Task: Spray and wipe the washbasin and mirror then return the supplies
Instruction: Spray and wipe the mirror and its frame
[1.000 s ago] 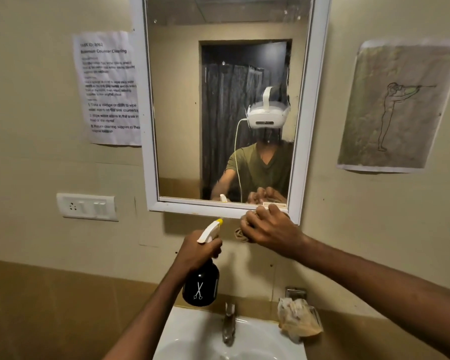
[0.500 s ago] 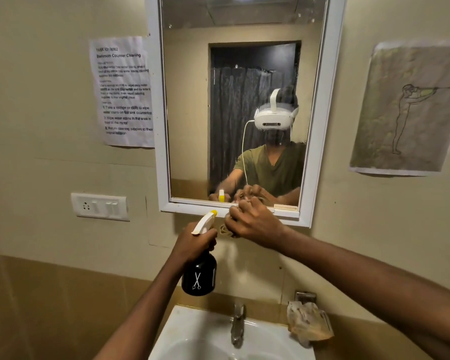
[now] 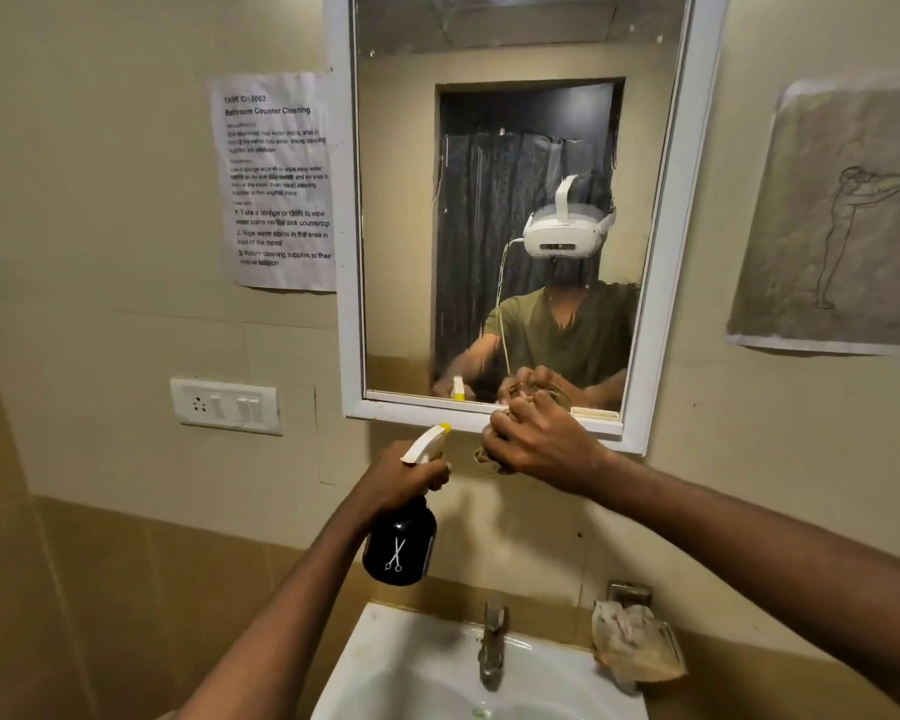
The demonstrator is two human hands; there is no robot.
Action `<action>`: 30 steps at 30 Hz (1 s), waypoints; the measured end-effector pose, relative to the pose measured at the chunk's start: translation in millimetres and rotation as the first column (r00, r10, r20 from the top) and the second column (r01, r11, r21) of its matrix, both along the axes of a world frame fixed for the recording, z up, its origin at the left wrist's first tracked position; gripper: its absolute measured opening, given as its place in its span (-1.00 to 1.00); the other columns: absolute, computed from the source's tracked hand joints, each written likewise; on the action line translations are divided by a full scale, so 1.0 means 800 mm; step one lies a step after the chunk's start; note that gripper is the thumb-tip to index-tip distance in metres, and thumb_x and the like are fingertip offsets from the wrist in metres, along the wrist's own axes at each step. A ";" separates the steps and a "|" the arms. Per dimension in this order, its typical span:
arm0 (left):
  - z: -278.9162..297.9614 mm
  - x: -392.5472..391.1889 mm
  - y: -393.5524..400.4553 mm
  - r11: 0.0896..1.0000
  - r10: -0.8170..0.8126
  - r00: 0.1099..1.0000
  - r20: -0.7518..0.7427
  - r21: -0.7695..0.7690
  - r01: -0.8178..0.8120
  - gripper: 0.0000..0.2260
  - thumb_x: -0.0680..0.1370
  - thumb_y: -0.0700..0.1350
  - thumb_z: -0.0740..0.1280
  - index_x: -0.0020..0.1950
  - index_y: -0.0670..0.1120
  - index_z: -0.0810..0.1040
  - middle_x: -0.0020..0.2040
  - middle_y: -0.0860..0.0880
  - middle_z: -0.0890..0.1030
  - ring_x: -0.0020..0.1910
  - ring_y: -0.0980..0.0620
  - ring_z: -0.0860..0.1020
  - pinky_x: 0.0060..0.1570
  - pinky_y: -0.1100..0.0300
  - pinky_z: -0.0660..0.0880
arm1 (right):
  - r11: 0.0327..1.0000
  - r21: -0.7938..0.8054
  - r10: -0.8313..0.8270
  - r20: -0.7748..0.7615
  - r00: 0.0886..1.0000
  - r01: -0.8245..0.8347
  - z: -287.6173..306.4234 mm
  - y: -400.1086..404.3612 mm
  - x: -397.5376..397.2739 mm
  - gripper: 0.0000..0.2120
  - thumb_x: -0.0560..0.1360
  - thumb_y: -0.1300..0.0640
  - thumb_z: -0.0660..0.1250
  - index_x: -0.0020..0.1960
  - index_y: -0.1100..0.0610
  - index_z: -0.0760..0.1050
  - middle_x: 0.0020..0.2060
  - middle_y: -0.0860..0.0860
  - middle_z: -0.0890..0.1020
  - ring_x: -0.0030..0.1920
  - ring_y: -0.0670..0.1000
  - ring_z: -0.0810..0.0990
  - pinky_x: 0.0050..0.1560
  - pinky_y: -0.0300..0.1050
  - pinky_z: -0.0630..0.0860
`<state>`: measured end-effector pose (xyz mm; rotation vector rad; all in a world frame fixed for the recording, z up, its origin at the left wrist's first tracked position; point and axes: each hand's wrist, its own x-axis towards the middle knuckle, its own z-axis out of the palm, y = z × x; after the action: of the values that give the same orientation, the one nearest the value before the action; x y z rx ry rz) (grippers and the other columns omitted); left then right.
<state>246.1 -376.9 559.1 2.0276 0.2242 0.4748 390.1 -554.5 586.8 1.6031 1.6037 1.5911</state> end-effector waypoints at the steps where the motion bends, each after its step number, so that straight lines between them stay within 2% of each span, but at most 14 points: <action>1: 0.000 -0.002 0.003 1.000 -0.004 1.000 0.011 0.007 0.004 -0.77 0.37 -0.06 0.32 -0.15 -0.22 0.59 -0.17 -0.19 0.68 -0.27 0.01 0.57 -0.20 0.13 0.48 | 1.000 -0.004 -0.007 -0.006 1.000 0.007 0.000 0.002 -0.001 -0.81 0.47 0.16 0.36 0.08 0.15 0.53 -0.10 0.12 0.60 -0.14 0.12 0.57 -0.19 0.04 0.51; 6: 0.005 -0.006 0.025 0.988 0.154 0.980 0.123 -0.027 -0.152 -0.85 0.38 -0.11 0.30 -0.28 -0.17 0.59 -0.34 -0.13 0.66 -0.37 0.00 0.59 -0.29 0.12 0.49 | 0.999 0.041 0.013 -0.044 0.999 -0.011 0.010 0.055 -0.021 -0.89 0.50 0.19 0.26 -0.03 0.13 0.55 -0.18 0.11 0.59 -0.21 0.12 0.56 -0.26 0.02 0.48; 10: 0.006 -0.021 0.047 0.987 0.157 0.981 0.113 0.002 -0.158 -0.79 0.30 -0.02 0.29 -0.28 -0.17 0.57 -0.34 -0.09 0.63 -0.38 0.03 0.52 -0.31 0.13 0.44 | 1.000 0.001 -0.007 -0.075 0.997 0.007 0.013 0.114 -0.045 -0.94 0.43 0.12 0.38 -0.10 0.08 0.58 -0.22 0.07 0.60 -0.25 0.11 0.56 -0.32 -0.04 0.43; 13: 0.003 -0.029 0.055 0.986 0.160 0.983 0.086 0.025 -0.162 -0.77 0.33 -0.04 0.29 -0.22 -0.19 0.58 -0.29 -0.14 0.66 -0.33 -0.03 0.58 -0.26 0.10 0.49 | 1.000 -0.003 -0.006 -0.069 0.998 0.006 0.012 0.101 -0.041 -0.95 0.45 0.13 0.36 -0.11 0.09 0.57 -0.23 0.07 0.59 -0.24 0.11 0.56 -0.30 -0.02 0.45; 16: -0.005 -0.031 0.056 0.968 0.251 0.964 0.091 0.007 -0.253 -0.82 0.38 -0.11 0.28 -0.28 -0.22 0.55 -0.38 -0.12 0.64 -0.44 -0.01 0.58 -0.31 0.11 0.54 | 1.000 -0.005 0.024 -0.041 0.999 -0.024 0.008 0.073 -0.026 -0.92 0.51 0.15 0.29 -0.06 0.13 0.55 -0.20 0.10 0.58 -0.24 0.13 0.55 -0.27 0.02 0.49; 19: -0.009 -0.034 0.060 0.982 0.187 0.980 0.067 -0.038 -0.184 -0.82 0.41 -0.09 0.30 -0.22 -0.20 0.56 -0.32 -0.13 0.65 -0.35 -0.04 0.59 -0.30 0.11 0.51 | 1.000 -0.011 0.014 -0.036 0.999 -0.014 0.008 0.067 -0.026 -0.87 0.54 0.08 0.29 -0.03 0.13 0.55 -0.19 0.10 0.58 -0.23 0.12 0.55 -0.27 0.02 0.48; 22: -0.011 -0.039 0.069 0.993 0.117 0.992 0.048 0.007 -0.117 -0.73 0.39 0.00 0.30 -0.11 -0.20 0.57 -0.18 -0.16 0.67 -0.19 -0.11 0.62 -0.24 0.12 0.48 | 0.999 -0.020 -0.028 -0.054 0.998 0.027 0.007 0.069 -0.029 -0.82 0.55 0.05 0.26 0.02 0.14 0.54 -0.14 0.11 0.59 -0.18 0.12 0.56 -0.23 0.02 0.50; 24: -0.014 -0.039 0.077 0.984 0.175 0.983 0.055 0.011 -0.176 -0.81 0.43 -0.07 0.30 -0.14 -0.20 0.58 -0.24 -0.13 0.67 -0.26 -0.07 0.63 -0.26 0.13 0.51 | 0.999 -0.017 -0.034 -0.061 0.998 0.033 0.006 0.071 -0.028 -0.82 0.56 0.07 0.24 0.03 0.15 0.53 -0.14 0.12 0.58 -0.19 0.12 0.54 -0.24 0.03 0.48; 26: -0.015 -0.039 0.088 0.972 0.234 0.970 0.066 -0.021 -0.233 -0.88 0.45 -0.14 0.30 -0.21 -0.17 0.57 -0.32 -0.10 0.66 -0.39 0.05 0.60 -0.35 0.19 0.50 | 1.000 -0.012 -0.028 -0.060 0.998 0.027 0.005 0.082 -0.028 -0.83 0.56 0.11 0.19 0.02 0.15 0.52 -0.16 0.12 0.58 -0.20 0.13 0.54 -0.26 0.04 0.46; 30: -0.011 -0.040 0.107 0.994 0.112 0.993 0.029 0.005 -0.112 -0.84 0.40 -0.07 0.33 -0.18 -0.16 0.58 -0.28 -0.06 0.66 -0.37 0.08 0.54 -0.32 0.24 0.43 | 1.000 0.012 0.007 -0.070 0.998 -0.007 0.010 0.149 -0.048 -0.83 0.49 0.14 0.19 -0.06 0.10 0.56 -0.20 0.09 0.59 -0.23 0.11 0.56 -0.30 -0.01 0.45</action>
<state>214.3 -291.2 550.0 2.0209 0.3205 0.5746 351.5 -435.1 595.1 1.6783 1.6400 1.5667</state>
